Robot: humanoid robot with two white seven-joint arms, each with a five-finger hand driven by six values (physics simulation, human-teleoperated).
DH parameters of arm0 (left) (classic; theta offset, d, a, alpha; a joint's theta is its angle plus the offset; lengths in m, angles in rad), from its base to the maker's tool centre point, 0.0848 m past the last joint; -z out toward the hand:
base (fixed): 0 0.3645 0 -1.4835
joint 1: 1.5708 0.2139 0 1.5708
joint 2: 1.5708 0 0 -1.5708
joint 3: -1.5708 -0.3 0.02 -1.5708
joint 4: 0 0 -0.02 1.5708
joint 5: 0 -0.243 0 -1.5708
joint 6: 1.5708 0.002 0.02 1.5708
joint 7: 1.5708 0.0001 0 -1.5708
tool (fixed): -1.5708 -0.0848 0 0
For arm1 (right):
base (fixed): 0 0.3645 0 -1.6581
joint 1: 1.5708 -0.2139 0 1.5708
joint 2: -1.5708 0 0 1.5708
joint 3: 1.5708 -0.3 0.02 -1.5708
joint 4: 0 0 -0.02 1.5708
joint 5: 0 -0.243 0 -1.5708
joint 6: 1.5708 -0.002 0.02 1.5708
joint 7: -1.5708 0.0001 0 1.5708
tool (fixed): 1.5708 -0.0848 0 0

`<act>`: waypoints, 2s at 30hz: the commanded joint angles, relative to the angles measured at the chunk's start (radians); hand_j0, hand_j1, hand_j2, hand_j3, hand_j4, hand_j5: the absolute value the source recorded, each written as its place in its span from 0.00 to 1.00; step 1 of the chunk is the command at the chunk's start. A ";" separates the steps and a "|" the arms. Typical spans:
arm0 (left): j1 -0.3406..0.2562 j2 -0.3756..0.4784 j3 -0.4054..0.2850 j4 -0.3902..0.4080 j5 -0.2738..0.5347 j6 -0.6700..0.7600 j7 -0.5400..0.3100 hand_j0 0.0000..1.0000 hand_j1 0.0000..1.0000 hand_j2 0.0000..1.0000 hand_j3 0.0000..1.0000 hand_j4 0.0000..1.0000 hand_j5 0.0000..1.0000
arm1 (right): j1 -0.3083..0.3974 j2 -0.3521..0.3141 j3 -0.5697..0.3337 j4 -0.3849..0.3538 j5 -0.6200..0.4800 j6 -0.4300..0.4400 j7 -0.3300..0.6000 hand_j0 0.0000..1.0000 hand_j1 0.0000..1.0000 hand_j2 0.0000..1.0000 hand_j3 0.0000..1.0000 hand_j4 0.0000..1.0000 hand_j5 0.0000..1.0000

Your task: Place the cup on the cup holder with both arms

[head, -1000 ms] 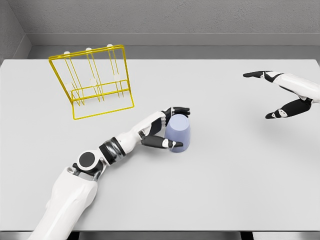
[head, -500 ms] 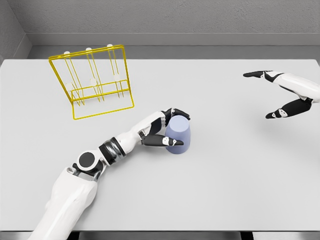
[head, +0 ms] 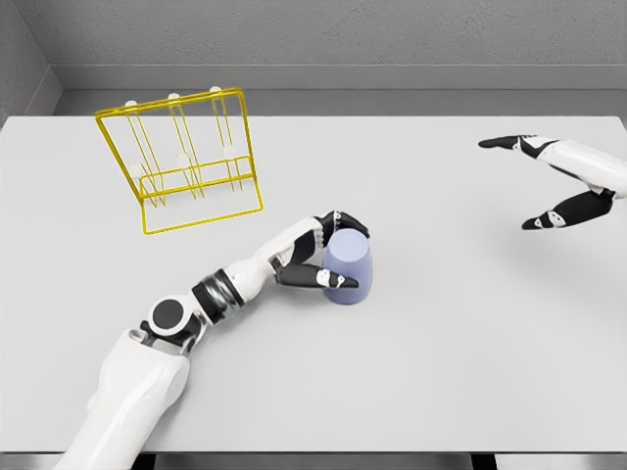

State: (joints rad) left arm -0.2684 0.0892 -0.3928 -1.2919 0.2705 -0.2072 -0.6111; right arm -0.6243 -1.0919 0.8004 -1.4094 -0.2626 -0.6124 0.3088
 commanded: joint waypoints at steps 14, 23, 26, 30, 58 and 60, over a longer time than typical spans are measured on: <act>0.009 0.049 0.048 -0.216 0.049 0.005 0.000 0.40 0.40 0.40 0.40 0.40 0.40 | 0.000 0.000 -0.001 0.000 -0.007 0.002 0.000 1.00 1.00 1.00 1.00 1.00 1.00; -0.028 0.072 0.069 -0.218 0.091 0.005 0.000 0.40 0.40 0.40 0.40 0.40 0.40 | 0.000 0.000 -0.001 0.000 -0.007 0.002 0.000 1.00 1.00 1.00 1.00 1.00 1.00; -0.040 0.073 0.069 -0.219 0.108 0.005 0.000 0.40 0.40 0.40 0.40 0.40 0.40 | 0.000 0.000 -0.001 0.000 -0.006 0.002 0.000 1.00 1.00 1.00 1.00 1.00 1.00; -0.058 0.076 0.069 -0.219 0.115 0.005 0.000 0.40 0.40 0.40 0.40 0.40 0.40 | 0.000 0.000 -0.001 0.000 -0.007 0.002 0.000 1.00 1.00 1.00 1.00 1.00 1.00; -0.150 0.156 0.135 -0.264 0.184 0.011 0.000 0.40 0.40 0.40 0.40 0.40 0.40 | -0.003 0.001 -0.001 -0.002 -0.007 0.002 0.000 1.00 1.00 1.00 1.00 1.00 1.00; -0.158 0.156 0.135 -0.264 0.184 0.012 0.000 0.40 0.40 0.40 0.40 0.40 0.40 | -0.002 0.001 -0.001 0.000 -0.007 0.002 0.000 1.00 1.00 1.00 1.00 1.00 1.00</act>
State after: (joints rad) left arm -0.4295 0.2424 -0.2585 -1.5550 0.4442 -0.1960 -0.6118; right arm -0.6274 -1.0895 0.8003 -1.4100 -0.2624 -0.6125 0.3088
